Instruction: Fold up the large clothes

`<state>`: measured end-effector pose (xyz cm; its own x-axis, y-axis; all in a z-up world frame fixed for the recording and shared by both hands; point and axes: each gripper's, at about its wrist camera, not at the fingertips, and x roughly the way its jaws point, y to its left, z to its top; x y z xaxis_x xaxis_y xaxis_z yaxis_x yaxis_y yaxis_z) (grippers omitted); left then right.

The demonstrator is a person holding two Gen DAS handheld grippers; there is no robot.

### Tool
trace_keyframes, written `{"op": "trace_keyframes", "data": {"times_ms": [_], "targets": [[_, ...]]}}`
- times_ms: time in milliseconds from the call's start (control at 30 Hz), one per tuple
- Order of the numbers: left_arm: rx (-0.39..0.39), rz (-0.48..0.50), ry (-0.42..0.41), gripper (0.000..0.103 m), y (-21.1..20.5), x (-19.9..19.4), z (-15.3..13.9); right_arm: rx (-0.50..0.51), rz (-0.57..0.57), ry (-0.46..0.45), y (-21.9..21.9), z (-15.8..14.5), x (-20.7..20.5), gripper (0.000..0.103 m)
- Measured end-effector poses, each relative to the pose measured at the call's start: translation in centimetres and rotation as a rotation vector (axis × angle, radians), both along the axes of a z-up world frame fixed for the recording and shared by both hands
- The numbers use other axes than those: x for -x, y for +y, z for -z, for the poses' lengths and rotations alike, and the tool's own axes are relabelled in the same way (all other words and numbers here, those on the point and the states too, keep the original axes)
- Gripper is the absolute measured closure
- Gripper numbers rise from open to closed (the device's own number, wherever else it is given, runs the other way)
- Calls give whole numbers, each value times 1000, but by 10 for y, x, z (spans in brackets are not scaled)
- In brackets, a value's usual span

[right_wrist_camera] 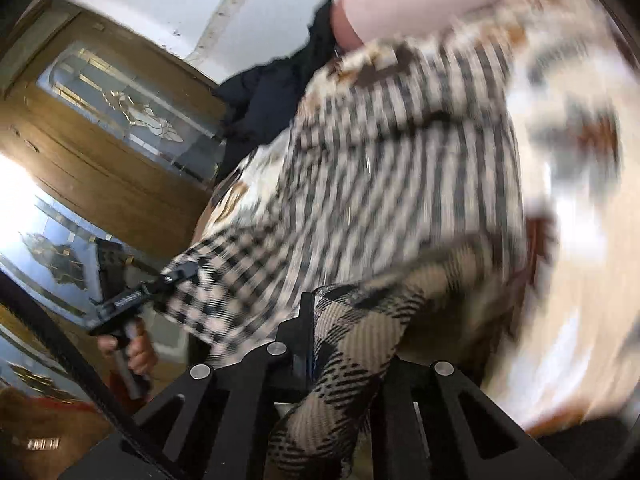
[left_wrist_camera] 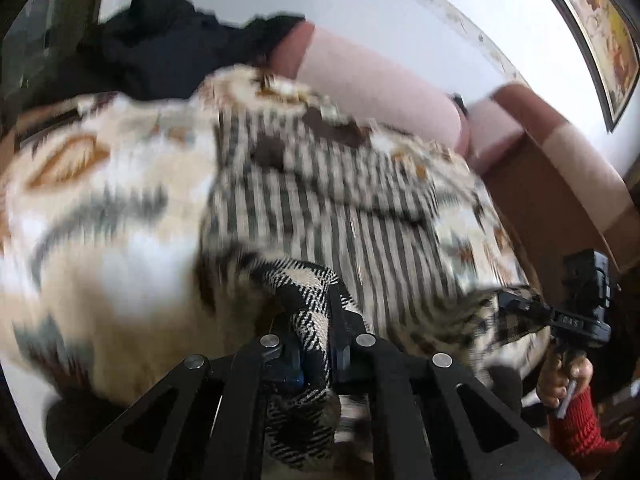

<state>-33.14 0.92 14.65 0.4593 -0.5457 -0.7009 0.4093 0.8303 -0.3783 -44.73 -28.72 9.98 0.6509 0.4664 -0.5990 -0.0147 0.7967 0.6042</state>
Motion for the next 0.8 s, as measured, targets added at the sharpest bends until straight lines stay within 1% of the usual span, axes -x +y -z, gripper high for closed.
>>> {"op": "trace_keyframes", "data": {"times_ms": [67,133,200,267,367,400,433,500,567,600,667,700,733,767,800], "targets": [[-3,-22,-22,96,-13,-33,-11,42,28,-25,-11,-18,-37,95],[-4,-66,-5,96,-24,-80,-15,101,76,-30,-27,-32,-83,95],[-19,-112,15,96,-34,-123,-12,127,120,-15,-44,-36,-117,95],[-55,-158,30,96,-45,-165,-4,141,165,11,-64,-34,-150,95],[-109,-204,66,96,-60,-218,17,167,248,88,-92,-16,-204,95],[-122,-226,89,96,-64,-236,26,175,274,114,-101,-8,-215,95],[-133,-234,102,96,-68,-246,32,176,304,146,-112,2,-227,95],[-143,-246,128,95,-72,-264,45,170,338,192,-130,18,-238,94],[-133,-258,154,95,-74,-277,54,133,357,236,-147,36,-248,94],[-122,-265,161,94,-74,-283,56,116,361,248,-151,42,-245,93],[-71,-274,183,92,-70,-293,59,64,376,256,-159,50,-247,90],[-42,-277,193,92,-68,-296,59,27,390,246,-165,54,-248,85],[6,-282,207,92,-65,-301,57,-20,411,232,-172,57,-249,75],[63,-288,218,92,-60,-305,56,-51,425,221,-176,58,-249,68],[103,-294,229,91,-58,-307,55,-87,447,206,-181,59,-249,54]]}}
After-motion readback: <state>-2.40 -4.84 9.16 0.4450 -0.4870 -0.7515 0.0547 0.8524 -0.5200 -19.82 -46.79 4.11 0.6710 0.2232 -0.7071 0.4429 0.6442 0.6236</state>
